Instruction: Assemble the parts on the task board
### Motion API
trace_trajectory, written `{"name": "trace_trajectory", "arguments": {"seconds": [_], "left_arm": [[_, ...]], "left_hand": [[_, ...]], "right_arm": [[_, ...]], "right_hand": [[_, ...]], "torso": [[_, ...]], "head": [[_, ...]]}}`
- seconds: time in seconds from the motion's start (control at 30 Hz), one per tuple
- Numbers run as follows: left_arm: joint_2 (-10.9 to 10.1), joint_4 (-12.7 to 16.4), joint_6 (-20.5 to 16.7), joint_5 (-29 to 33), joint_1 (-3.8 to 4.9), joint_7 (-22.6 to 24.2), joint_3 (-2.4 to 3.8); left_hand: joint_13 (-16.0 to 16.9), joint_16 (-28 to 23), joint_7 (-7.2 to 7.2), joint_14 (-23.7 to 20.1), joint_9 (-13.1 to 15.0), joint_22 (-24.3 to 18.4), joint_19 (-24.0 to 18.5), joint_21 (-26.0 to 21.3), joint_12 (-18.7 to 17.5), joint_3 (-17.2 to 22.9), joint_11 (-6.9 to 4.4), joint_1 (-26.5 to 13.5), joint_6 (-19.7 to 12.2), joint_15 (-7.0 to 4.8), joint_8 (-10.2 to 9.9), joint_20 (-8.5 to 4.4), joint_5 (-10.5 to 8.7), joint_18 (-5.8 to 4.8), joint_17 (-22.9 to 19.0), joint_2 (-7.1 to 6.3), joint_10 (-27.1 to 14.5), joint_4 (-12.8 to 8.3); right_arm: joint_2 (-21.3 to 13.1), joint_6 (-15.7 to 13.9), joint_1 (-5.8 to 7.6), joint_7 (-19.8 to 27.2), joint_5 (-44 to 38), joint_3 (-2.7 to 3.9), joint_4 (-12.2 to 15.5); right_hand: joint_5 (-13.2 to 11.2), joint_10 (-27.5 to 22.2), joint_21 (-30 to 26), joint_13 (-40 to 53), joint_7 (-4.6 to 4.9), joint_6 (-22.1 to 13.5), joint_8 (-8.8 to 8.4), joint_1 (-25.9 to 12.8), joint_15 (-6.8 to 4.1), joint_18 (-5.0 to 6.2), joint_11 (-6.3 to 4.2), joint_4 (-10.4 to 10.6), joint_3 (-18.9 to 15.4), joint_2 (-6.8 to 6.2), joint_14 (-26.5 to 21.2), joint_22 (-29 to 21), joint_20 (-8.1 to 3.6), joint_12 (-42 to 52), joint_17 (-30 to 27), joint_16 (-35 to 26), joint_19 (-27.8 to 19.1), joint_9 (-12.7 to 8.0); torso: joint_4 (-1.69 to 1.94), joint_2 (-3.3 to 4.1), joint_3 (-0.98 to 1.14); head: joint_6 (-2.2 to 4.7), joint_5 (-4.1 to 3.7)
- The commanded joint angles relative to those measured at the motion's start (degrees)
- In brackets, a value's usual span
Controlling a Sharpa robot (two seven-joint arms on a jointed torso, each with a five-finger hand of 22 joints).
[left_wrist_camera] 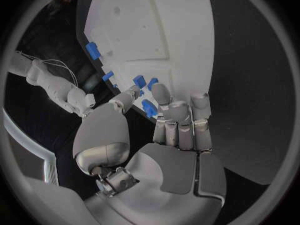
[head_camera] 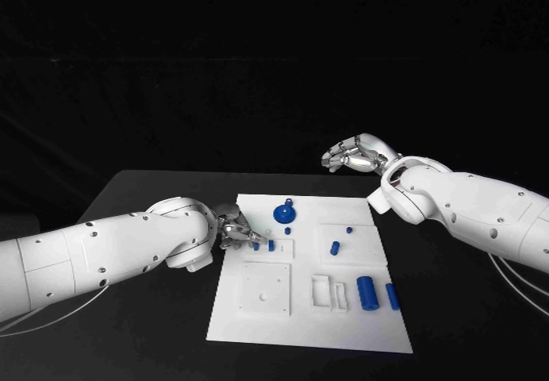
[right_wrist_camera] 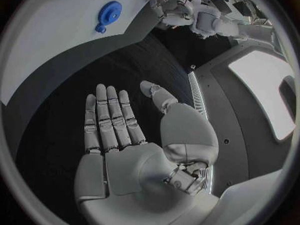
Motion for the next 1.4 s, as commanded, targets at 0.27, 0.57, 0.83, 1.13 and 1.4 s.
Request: {"name": "trace_trajectory", "arguments": {"seconds": [0.27,0.57,0.83,1.13,1.4], "left_arm": [[-0.1,-0.3,-3.6,4.9,0.00,2.2,0.28],[-0.5,-0.5,-8.0,4.9,0.01,5.0,1.99],[0.7,-1.0,-11.1,3.8,0.03,16.6,2.37],[4.2,-3.6,-11.1,-9.8,0.04,23.2,2.43],[8.1,-6.6,-10.6,-21.2,0.01,24.4,2.32]], "left_hand": [[-1.6,-2.4,1.57,-0.7,-1.9,-0.7,-1.7,-1.7,-2.8,-5.6,1.48,-1.4,-5.0,1.51,-3.3,-5.74,-0.08,0.26,-1.2,-0.47,-1.7,-0.9],[-1.9,-2.8,1.61,-0.6,-2.1,-1.0,-1.6,-2.0,-3.3,-5.7,1.52,-0.1,-5.2,1.55,-3.3,-5.66,-0.01,0.44,-1.5,0.53,-1.9,-0.9],[-5.8,-11.9,4.34,-11.1,-2.7,-2.7,-11.0,-8.6,-11.8,2.7,4.94,19.2,-4.9,5.50,-3.1,-1.62,5.13,-2.82,-5.4,5.94,-12.9,-13.9],[-12.6,-15.8,5.47,-12.2,-5.6,-2.7,-12.8,-11.2,-26.1,5.6,8.64,25.5,-5.8,8.99,-4.5,1.18,4.69,-2.82,-6.4,5.42,-16.0,-16.8],[-15.0,-16.2,5.83,-11.0,-7.5,-2.3,-11.6,-11.6,-33.4,4.2,9.82,24.0,-6.0,9.78,-6.0,2.21,3.51,-1.58,-6.0,4.33,-15.7,-16.3]], "right_arm": [[0.0,0.6,-0.08,0.5,0.0,0.04,0.0],[-0.1,0.7,-0.12,0.5,0.1,0.04,0.0],[-0.1,0.6,-0.17,0.5,0.2,0.04,0.0],[0.0,0.6,-0.17,0.5,0.2,0.04,-0.1],[0.2,0.7,-0.17,0.5,0.2,0.04,0.0]], "right_hand": [[0.3,0.2,-0.3,-0.1,-0.05,-0.4,0.27,-0.4,0.14,0.41,-0.04,0.0,-0.1,-0.17,0.1,0.1,0.02,-0.4,-0.1,-0.3,-0.2,-0.1],[0.3,0.3,-0.3,-0.1,-0.04,-0.4,0.27,-0.5,0.14,0.42,-0.03,0.0,-0.1,-0.17,0.1,0.1,0.04,-0.4,-0.1,-0.3,-0.2,-0.1],[0.3,0.3,-0.3,-0.1,-0.04,-0.4,0.28,-0.5,0.14,0.43,-0.03,0.0,-0.1,-0.14,0.1,0.1,0.04,-0.4,-0.1,-0.3,-0.2,-0.2],[0.3,0.3,-0.3,-0.1,-0.04,-0.4,0.29,-0.4,0.14,0.44,-0.04,0.0,-0.1,-0.12,0.1,0.1,0.04,-0.4,-0.1,-0.3,-0.2,-0.2],[0.3,0.3,-0.3,-0.1,-0.04,-0.4,0.29,-0.4,0.14,0.45,-0.04,0.0,-0.1,-0.08,0.1,0.1,0.05,-0.4,-0.1,-0.3,-0.2,-0.2]], "torso": [[0.09,0.02,-0.01],[0.01,-0.08,0.10],[-0.02,-0.03,0.11],[0.04,-0.03,0.11],[-0.01,0.07,0.08]], "head": [[0.15,-0.27],[0.43,-0.47],[0.93,-0.77],[1.19,-1.00],[1.44,-1.08]]}}
